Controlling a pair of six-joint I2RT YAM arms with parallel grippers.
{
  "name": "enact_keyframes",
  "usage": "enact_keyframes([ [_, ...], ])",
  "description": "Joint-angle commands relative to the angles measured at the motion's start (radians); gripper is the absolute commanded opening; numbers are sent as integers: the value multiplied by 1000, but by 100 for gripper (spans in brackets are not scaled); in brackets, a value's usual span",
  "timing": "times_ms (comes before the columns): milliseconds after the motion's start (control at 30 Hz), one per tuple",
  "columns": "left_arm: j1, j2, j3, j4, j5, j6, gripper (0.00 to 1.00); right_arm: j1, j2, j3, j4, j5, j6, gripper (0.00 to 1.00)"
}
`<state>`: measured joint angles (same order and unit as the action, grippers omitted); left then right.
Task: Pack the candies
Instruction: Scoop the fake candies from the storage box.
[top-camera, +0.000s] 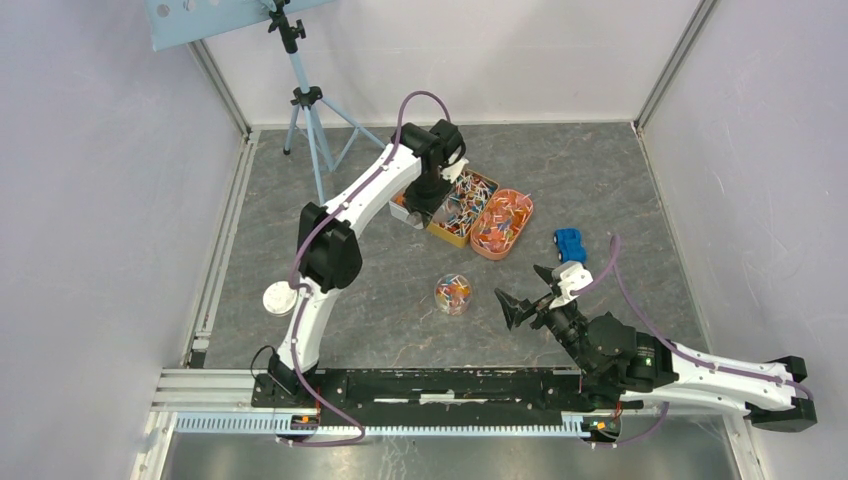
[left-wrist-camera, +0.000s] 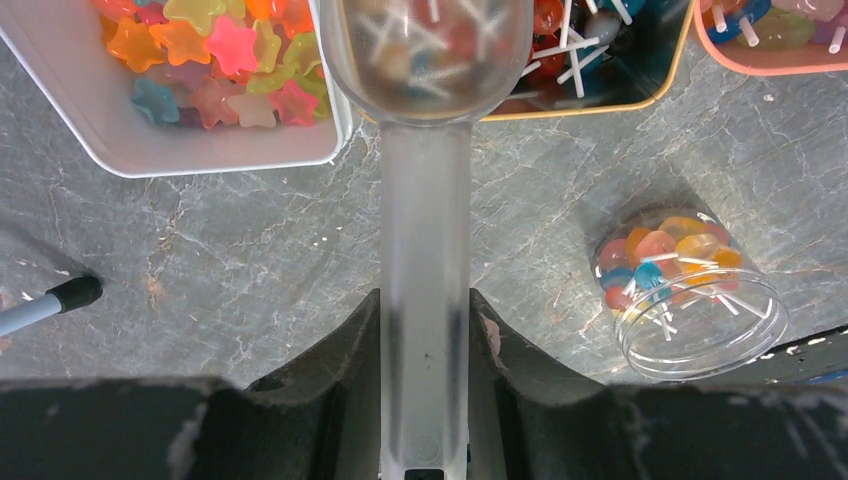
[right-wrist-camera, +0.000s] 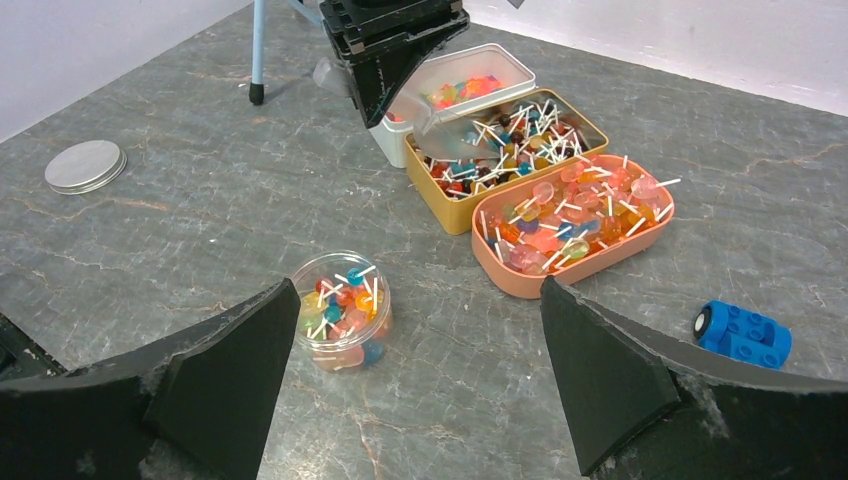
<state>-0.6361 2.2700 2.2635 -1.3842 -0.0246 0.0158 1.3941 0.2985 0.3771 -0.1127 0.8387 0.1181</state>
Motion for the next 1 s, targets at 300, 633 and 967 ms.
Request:
enact_keyframes([
  [300,3,-3,-53,148,-54,26,2,5,-9,1,47,10,9,98],
  [633,3,-53,-148,238,-66,28,2,5,-20,-17,53,11,13,98],
  [967,2,-98,-252,326,-87,28,2,4,-38,-26,53,18,12,98],
])
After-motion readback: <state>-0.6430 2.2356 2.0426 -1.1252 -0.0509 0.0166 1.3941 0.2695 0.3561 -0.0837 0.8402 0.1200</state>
